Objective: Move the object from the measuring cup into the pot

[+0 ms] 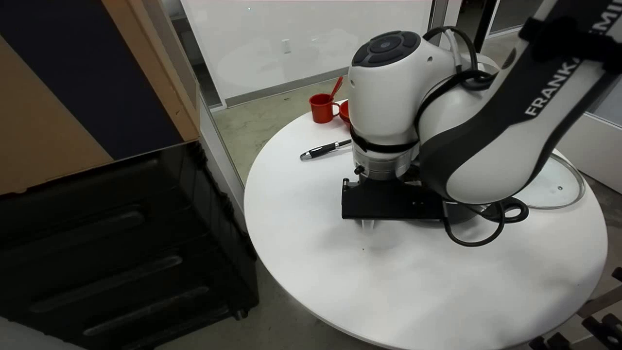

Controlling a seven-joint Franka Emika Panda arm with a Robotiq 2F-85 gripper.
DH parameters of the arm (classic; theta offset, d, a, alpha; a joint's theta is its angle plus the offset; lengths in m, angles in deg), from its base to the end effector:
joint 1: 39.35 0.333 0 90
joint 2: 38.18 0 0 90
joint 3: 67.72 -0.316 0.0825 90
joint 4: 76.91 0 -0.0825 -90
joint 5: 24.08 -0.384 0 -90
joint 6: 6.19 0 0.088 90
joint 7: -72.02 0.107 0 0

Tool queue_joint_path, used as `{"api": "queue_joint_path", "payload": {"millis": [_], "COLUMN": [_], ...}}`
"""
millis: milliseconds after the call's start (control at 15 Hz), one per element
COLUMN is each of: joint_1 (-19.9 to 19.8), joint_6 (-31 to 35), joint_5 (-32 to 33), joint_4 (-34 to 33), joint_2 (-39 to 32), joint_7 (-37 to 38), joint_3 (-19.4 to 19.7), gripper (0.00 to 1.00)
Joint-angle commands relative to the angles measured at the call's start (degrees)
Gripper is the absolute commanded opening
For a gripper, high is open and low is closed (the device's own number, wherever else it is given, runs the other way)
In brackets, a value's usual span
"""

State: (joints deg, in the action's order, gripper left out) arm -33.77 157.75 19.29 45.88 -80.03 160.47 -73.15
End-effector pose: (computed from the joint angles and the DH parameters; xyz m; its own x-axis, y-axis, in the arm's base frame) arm 0.5097 0.1426 0.0570 0.7924 -0.5947 0.1360 -0.6043 -0.7956 0.0419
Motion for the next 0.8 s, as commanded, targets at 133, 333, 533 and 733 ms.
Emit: {"api": "queue_joint_path", "payload": {"millis": [133,333,533,733], "joint_1": [5.49,9.00,11.98,14.06], "joint_6": [-0.05,-0.23,-0.05,0.08], "joint_5": [-15.14,-22.43,-27.42,-30.65], "joint_4": [-2.78,-3.60,-4.16,-4.59], "joint_2": [-1.93,-2.51,-2.80,-2.88], "joint_7": [-12.32,-17.98,-21.50,-23.91], "joint_3": [3.73,5.72,7.25,8.55], "gripper": [1.00,1.00,0.68,0.46]}}
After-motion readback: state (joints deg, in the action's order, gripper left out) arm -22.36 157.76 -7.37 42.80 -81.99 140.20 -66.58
